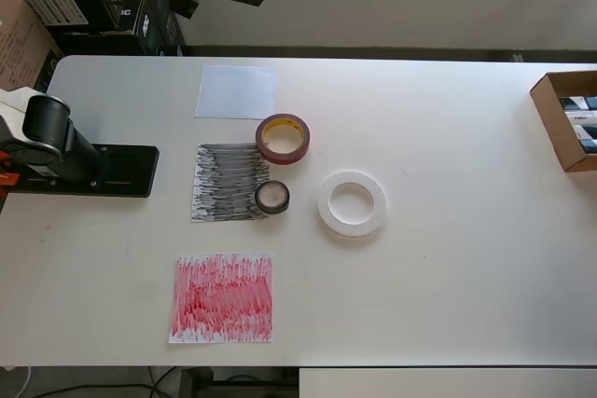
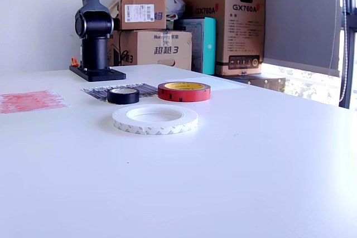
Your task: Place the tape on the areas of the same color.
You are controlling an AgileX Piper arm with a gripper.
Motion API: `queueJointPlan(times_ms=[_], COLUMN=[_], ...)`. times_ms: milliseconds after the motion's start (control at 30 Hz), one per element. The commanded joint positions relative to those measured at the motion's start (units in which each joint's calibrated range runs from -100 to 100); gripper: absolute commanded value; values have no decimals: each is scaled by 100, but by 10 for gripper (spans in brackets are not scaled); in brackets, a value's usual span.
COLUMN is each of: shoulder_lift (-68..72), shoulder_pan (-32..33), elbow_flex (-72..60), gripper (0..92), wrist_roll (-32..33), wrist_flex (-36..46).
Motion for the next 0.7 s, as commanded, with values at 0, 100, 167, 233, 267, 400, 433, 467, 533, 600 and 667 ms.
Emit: queueJointPlan(times_ms=[0, 100, 167, 233, 267, 400, 433, 467, 533, 600, 667], shoulder_lift=[1110, 1325, 1465, 1615, 1680, 1979, 2045, 2101, 2185, 2232, 2279], shoulder_pan=[-50, -89, -129, -200, -216, -287, -287, -287, -263, -231, -223], elbow_flex=[-871, -853, -799, -735, -690, -363, -254, -154, 46, 255, 473], gripper=[9, 9, 9, 9, 9, 10, 10, 10, 10, 10, 10], wrist_roll=[291, 299, 299, 307, 299, 225, 225, 225, 225, 225, 225], wrist_flex=[1019, 1265, 1333, 1325, 1291, 1155, 1070, 985, 790, 553, 323])
